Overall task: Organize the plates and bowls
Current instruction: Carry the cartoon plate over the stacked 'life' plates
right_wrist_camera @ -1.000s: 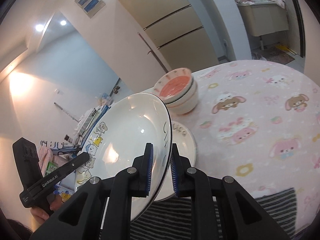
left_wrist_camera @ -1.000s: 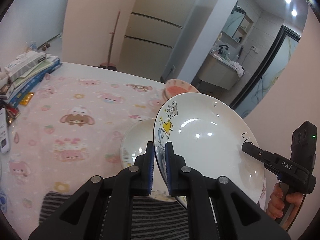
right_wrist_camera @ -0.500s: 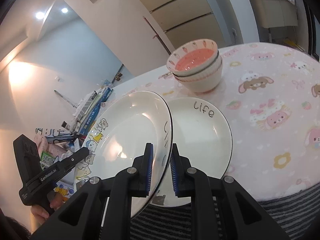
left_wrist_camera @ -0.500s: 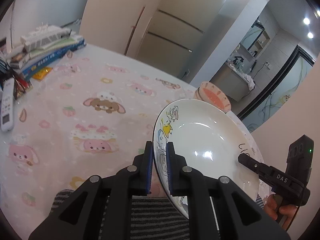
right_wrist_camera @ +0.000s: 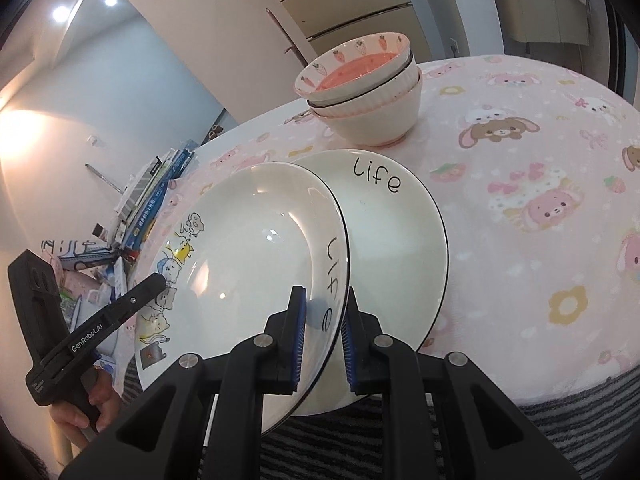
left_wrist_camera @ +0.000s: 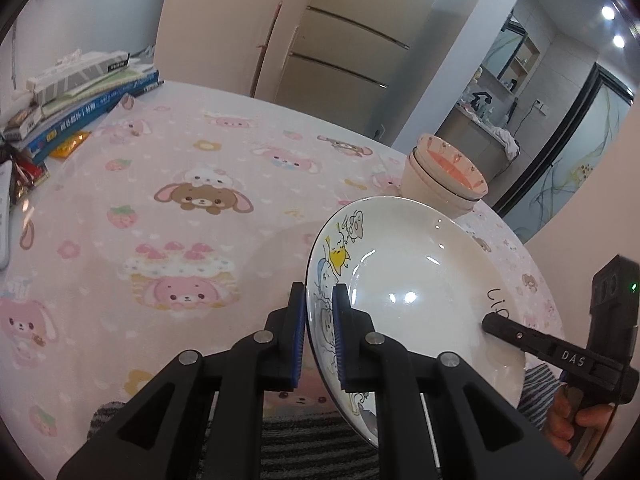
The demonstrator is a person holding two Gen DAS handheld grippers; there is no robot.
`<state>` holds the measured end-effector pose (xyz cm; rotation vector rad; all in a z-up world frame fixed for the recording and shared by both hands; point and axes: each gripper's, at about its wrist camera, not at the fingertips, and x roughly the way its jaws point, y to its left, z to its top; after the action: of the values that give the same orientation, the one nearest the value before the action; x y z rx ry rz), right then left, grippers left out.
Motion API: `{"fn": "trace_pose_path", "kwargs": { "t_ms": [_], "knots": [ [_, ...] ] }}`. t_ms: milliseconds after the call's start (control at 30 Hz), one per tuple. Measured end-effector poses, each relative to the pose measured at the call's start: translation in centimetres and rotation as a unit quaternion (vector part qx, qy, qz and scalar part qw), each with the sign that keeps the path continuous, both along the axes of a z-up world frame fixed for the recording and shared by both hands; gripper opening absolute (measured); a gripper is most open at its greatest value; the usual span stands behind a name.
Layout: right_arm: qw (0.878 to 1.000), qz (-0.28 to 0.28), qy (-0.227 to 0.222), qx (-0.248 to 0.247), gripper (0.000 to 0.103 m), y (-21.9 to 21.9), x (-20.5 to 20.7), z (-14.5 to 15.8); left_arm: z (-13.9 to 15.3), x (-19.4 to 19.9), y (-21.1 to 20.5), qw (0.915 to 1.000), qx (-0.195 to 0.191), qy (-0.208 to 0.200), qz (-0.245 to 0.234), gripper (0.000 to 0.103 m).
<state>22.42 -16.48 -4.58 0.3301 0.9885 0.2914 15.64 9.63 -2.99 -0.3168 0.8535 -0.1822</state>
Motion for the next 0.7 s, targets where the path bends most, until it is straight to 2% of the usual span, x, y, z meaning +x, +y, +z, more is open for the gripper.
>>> {"fn": "trace_pose_path", "kwargs": {
  "t_ms": [133, 267, 500, 700],
  "knots": [
    [1.0, 0.006, -0.008, -0.019, 0.022, 0.2, -0.2, 0.1, 0.0, 0.0, -0.7, 0.9996, 0.021, -0.017, -0.008, 0.012],
    [0.999, 0.0, -0.005, -0.033, 0.025, -0.1, -0.2, -0.2, -0.2, -0.3, -1.1, 0.9991, 0.016, -0.028, -0.027, 0.012],
    [1.0, -0.005, 0.01, -0.021, 0.025, -1.1, 0.3, -0.9, -0.4, -0.3, -2.0, 0.9982, 0.025, -0.034, -0.042, 0.015],
    [0.999, -0.007, -0.002, -0.035, 0.025, -1.0, 0.2, -0.7, -0.8, -0.2, -2.2, 0.9979, 0.023, -0.032, -0.052, 0.017]
  ]
}}
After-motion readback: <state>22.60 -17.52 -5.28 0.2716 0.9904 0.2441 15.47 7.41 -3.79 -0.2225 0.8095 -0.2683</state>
